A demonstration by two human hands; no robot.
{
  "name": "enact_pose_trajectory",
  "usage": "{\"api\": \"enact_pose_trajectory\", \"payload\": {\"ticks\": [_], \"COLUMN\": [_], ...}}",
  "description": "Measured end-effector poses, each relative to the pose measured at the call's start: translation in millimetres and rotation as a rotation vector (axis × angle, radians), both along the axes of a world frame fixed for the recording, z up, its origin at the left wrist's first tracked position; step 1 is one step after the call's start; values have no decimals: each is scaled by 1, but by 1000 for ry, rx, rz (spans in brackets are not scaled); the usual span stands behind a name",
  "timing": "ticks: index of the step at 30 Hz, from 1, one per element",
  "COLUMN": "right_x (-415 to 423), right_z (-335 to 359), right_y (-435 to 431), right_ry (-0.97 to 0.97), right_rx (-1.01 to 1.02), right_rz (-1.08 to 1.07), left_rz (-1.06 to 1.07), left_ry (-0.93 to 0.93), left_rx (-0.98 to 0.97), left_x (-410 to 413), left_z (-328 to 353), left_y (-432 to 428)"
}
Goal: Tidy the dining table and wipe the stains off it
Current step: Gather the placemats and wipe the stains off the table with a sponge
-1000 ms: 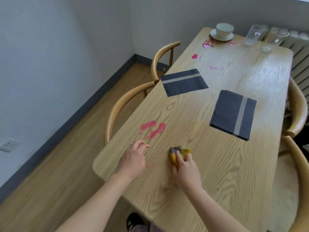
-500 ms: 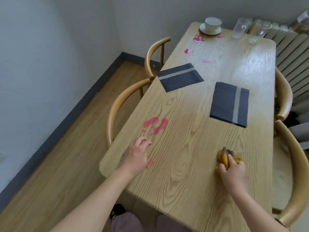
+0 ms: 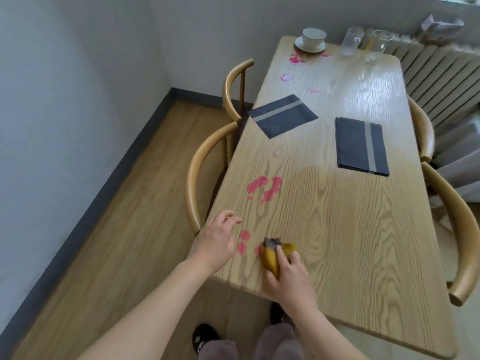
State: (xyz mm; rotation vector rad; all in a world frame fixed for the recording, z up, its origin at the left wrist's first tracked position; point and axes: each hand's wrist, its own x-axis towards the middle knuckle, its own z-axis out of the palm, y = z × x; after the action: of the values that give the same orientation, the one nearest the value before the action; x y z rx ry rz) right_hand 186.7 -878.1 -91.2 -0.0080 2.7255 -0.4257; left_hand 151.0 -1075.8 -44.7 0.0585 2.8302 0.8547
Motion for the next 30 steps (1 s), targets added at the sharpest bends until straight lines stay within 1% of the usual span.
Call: {"api": "enact_pose_trajectory", "payload": {"ticks": [2,6,8,11,14,16,19,21,23,25,26,28,30], "right_x": [-3,-15,-19,-22,-24,-28,-34,-37,-37,-34,-33,-34,-41], "right_z": [0,4,7,10,4,4,6,5,5,0,-3,-8,-9], "right_y": [22,65,63,22,-31,-52,-54,-51,-58,-70,-75,-75,-54], "right_ry": [28,47,35,81,44,36,134,209,278,283,252,202,191], "right_rx": [32,57,69,7,-70,-142,-219,-194,-160,-81,-47,4,42], "right_rz": [-87,-433,-479,-369,-130,-117,-181,-105,69,290,358,347,206], "left_rz": [-12,-26,-23,-14,0,8,24,34,40,36,28,9,4], "left_ry": [17,30,31,8,-25,-44,-46,-46,-50,-54,-55,-57,-64], "left_rx": [1,5,8,7,-4,-16,-30,-29,-18,-7,-9,-24,-26], "left_x": [3,5,5,5,5,6,2,-3,-6,-8,-8,-8,-9], "left_z": [1,4,4,2,-1,-1,1,1,2,2,2,1,-2], "left_y": [-9,-20,-23,-27,-33,-38,-46,-50,-49,-45,-43,-43,-47]}}
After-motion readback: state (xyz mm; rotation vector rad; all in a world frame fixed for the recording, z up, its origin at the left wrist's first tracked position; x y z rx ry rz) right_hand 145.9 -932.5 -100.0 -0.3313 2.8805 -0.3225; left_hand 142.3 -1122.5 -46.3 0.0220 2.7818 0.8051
